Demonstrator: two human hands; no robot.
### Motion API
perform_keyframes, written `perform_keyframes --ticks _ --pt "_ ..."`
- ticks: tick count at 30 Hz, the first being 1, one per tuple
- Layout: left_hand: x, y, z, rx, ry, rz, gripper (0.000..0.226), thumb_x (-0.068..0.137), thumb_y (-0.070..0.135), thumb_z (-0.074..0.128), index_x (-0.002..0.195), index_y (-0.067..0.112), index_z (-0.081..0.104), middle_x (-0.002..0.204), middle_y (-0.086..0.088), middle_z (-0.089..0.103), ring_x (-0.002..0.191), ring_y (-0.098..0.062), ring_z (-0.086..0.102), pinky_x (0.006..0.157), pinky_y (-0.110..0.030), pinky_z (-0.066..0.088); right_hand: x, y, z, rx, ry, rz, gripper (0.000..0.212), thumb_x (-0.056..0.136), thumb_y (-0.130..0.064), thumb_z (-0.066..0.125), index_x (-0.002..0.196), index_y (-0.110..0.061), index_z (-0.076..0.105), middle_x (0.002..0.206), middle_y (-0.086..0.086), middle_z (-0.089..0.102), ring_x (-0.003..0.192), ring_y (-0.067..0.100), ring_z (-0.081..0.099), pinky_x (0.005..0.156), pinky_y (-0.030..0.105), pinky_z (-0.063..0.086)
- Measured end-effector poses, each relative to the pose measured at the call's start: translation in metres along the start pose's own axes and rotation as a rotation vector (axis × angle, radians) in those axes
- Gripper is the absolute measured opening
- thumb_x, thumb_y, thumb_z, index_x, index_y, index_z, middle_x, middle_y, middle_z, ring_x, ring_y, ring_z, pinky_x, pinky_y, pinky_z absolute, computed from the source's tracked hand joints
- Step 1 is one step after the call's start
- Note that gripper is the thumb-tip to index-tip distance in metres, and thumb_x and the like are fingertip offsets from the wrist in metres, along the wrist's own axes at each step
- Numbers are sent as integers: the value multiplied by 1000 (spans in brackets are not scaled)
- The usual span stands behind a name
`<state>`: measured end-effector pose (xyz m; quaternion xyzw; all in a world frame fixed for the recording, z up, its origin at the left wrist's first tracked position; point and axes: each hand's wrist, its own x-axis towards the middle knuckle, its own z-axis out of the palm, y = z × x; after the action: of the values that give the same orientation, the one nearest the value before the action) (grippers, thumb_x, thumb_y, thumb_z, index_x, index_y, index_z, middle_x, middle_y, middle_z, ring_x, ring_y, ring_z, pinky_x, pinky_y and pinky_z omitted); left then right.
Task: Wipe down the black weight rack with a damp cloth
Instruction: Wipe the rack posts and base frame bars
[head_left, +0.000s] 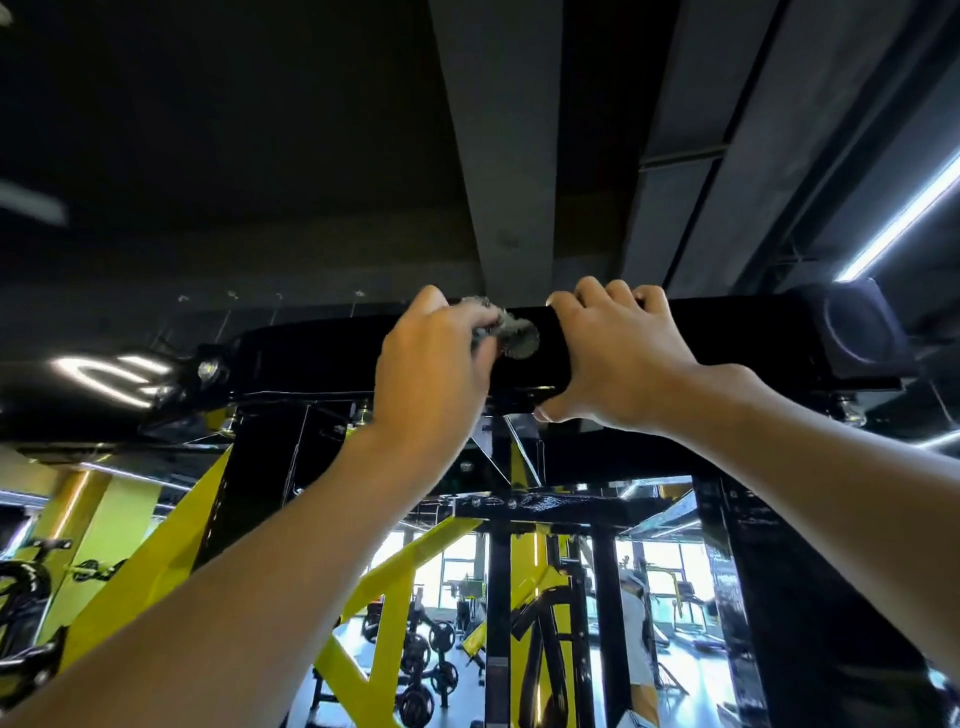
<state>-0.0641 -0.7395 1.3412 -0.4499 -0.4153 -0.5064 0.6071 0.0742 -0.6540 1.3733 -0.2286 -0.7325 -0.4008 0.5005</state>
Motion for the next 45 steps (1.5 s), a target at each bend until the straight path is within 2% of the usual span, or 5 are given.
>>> perform_keyframes --ticks 6,30,34,39,45 --pt "7 23 13 -35 -76 103 21 96 20 64 114 22 73 93 0 51 79 -20 57 68 -35 54 -1 0 -2 28 1 11 91 63 -66 75 135 -22 42 124 0 46 118 26 44 109 45 29" --pt "-13 -3 -8 -33 -105 84 28 92 12 68 120 18 71 93 2 51 72 -11 52 61 -17 45 -4 -6 -4 21 -20 24 95 65 -65 75 139 -20 37 129 2 42 121 25 42 112 45 26" --pt "5 -23 -7 -15 -117 132 31 92 6 66 121 16 71 99 -4 58 88 -20 59 77 -37 57 -4 -6 -3 -12 -31 19 98 66 -67 73 142 -19 33 132 3 41 124 26 41 114 46 23" --pt "6 -11 -2 2 -172 161 37 94 0 58 124 18 69 119 -2 60 110 -18 52 94 -25 43 4 -13 -1 -26 -84 -41 116 69 -74 68 152 -15 13 147 7 32 139 27 28 120 52 9" --pt "-11 -42 -17 10 -119 66 36 89 -7 58 115 14 72 127 -2 61 118 -19 50 100 -25 41 6 -18 0 13 -42 -32 126 67 -74 71 155 -16 1 144 4 40 133 28 38 115 48 23"
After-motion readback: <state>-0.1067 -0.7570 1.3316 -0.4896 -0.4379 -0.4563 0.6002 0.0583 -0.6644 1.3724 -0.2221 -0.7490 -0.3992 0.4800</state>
